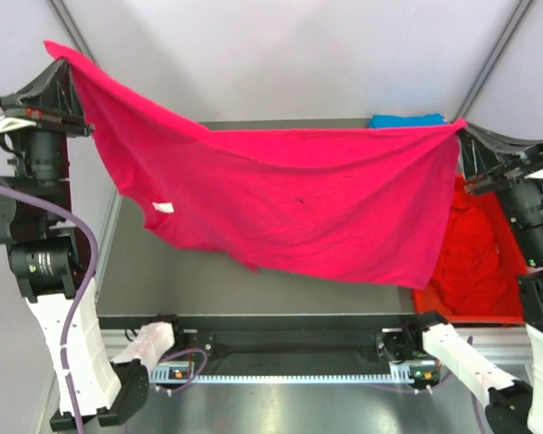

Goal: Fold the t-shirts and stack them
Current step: Flatten the tshirt out

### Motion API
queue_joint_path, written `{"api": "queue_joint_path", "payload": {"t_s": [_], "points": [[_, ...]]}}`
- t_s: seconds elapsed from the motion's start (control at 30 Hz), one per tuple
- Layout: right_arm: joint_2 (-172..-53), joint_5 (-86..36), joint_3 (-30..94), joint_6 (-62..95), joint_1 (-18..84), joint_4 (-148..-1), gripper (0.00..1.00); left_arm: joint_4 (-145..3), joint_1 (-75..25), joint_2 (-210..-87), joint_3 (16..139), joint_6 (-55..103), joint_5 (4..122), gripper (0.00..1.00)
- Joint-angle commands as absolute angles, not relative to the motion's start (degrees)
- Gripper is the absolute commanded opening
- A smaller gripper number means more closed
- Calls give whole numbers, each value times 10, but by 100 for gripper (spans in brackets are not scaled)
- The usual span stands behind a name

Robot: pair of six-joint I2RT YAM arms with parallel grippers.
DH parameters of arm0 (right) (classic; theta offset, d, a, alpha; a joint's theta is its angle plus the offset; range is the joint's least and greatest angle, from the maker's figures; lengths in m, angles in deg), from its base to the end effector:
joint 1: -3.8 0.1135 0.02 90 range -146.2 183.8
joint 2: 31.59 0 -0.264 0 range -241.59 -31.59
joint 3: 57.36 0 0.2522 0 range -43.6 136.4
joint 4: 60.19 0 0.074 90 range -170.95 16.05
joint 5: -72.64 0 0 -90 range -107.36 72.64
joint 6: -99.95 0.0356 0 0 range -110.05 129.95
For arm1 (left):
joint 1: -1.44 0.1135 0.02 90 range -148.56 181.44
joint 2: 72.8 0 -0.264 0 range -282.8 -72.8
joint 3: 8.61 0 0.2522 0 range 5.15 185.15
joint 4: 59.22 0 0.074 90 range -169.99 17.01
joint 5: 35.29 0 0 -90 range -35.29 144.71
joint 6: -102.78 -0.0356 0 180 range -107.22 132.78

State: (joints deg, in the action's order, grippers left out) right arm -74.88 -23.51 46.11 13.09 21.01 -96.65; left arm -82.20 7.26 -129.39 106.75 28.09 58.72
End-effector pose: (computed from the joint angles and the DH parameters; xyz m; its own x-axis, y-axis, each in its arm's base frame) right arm 0.0499 0.0194 0.5573 0.3624 0.1693 -0.9165 -0.4083 0.9128 0.0071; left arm 0.0940 0.0071 0.6136 0.5730 -0.2064 -0.7932 0.1105 0.9784 -0.1747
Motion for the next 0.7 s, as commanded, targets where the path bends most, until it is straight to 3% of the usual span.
{"api": "queue_joint_path", "payload": {"t_s": [0.0,0.13,0.33,0.47,0.67], "points": [[-802,-209,483,103,215,-941,0,-791,71,-1366,1102,285,626,0],[-874,-191,481,61,215,-915,0,-798,72,-1489,1183,311,666,0],[-1018,-199,428,30,208,-843,0,-769,69,-1633,1155,316,691,0],[-1178,-222,416,27,194,-788,0,-710,52,-1772,1128,305,688,0],[-1453,-265,562,32,185,-772,0,-654,39,-1978,1181,275,681,0]]}}
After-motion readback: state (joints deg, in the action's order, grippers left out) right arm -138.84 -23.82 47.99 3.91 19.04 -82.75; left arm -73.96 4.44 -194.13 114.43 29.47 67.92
